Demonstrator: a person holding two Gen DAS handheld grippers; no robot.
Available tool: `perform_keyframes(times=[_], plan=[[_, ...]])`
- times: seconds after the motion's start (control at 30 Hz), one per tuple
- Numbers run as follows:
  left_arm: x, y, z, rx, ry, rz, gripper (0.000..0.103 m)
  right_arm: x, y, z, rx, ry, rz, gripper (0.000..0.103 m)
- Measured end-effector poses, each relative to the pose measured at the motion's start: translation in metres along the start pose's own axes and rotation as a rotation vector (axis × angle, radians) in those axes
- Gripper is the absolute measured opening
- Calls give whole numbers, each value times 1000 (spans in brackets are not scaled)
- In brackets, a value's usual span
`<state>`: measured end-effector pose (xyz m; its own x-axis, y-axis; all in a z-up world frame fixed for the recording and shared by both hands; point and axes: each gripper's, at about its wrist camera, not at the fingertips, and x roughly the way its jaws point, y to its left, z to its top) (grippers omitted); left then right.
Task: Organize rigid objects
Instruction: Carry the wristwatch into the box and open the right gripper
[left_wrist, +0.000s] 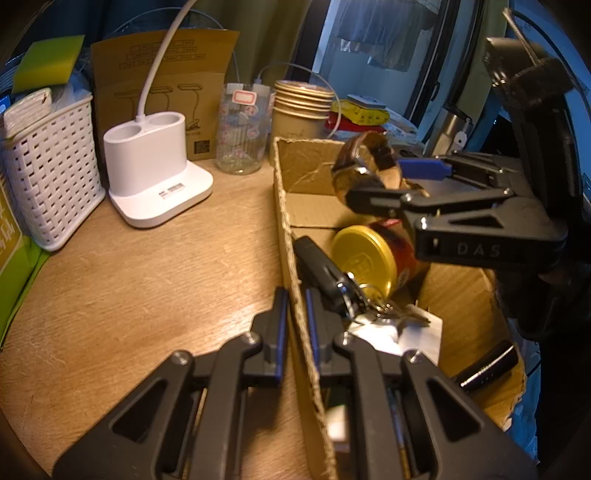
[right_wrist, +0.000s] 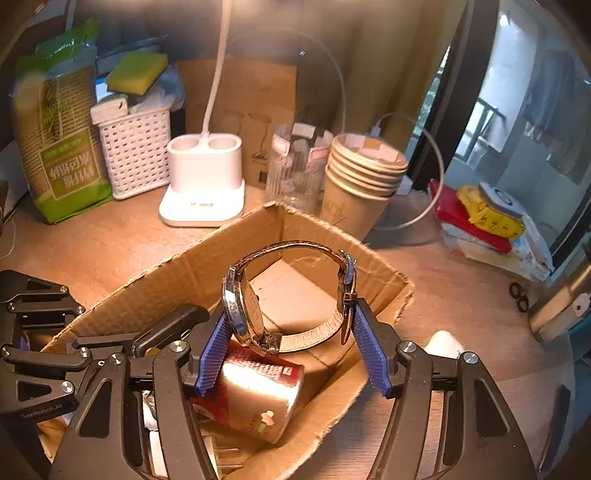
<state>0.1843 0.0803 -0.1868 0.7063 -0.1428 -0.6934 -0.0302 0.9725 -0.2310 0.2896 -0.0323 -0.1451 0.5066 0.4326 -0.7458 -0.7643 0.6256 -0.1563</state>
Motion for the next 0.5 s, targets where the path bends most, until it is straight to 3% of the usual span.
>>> perform_keyframes(times=[0.5], plan=[[0, 0, 0, 1, 0, 0, 11, 13, 7, 2, -19, 70, 40, 68]])
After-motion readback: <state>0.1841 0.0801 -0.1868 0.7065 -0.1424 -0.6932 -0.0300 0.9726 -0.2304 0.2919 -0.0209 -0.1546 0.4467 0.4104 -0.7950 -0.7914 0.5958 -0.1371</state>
